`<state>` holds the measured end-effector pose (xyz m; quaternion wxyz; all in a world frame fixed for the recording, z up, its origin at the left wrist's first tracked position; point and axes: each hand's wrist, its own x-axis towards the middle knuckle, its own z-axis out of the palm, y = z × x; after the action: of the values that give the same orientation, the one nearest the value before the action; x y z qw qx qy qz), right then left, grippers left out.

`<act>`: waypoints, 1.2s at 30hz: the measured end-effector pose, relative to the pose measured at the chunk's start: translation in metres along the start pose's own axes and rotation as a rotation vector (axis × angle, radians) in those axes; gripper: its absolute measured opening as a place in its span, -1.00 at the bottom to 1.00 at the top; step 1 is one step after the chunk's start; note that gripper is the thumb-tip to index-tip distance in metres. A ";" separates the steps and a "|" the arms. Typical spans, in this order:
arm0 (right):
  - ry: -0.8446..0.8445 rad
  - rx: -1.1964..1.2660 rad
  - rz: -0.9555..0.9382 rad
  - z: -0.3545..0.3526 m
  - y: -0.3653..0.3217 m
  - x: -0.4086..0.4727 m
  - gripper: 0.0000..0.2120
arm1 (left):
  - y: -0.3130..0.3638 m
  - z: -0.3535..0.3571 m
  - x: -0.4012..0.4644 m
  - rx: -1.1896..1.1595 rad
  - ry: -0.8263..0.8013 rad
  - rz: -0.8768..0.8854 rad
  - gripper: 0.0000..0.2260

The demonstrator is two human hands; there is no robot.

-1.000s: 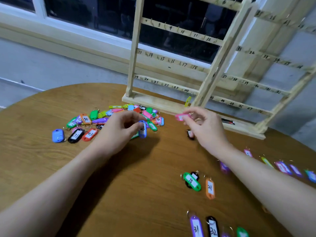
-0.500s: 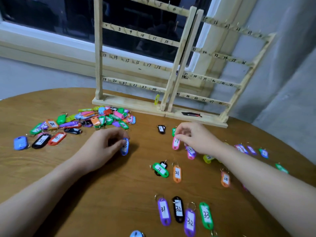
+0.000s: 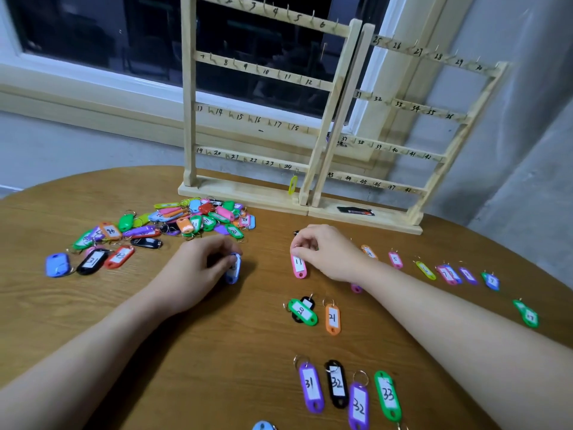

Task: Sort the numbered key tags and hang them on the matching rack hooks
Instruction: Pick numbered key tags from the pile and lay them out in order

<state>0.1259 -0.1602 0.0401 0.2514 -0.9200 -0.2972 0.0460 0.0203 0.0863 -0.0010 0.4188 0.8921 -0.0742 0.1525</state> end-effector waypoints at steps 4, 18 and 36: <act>0.006 -0.011 0.022 0.007 0.001 0.003 -0.92 | 0.001 0.000 0.001 -0.008 -0.001 -0.012 -0.85; 0.047 -0.301 0.057 0.000 -0.003 -0.010 -0.79 | 0.001 -0.005 -0.001 -0.014 -0.063 -0.079 -0.92; 0.330 -0.198 0.241 -0.097 0.065 -0.151 -0.74 | 0.119 0.083 0.001 0.011 -0.248 0.219 -0.95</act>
<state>0.0593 -0.3339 0.0828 0.1979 -0.9640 -0.1433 -0.1047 0.0081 -0.0532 0.0355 0.3826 0.8929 -0.2214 0.0863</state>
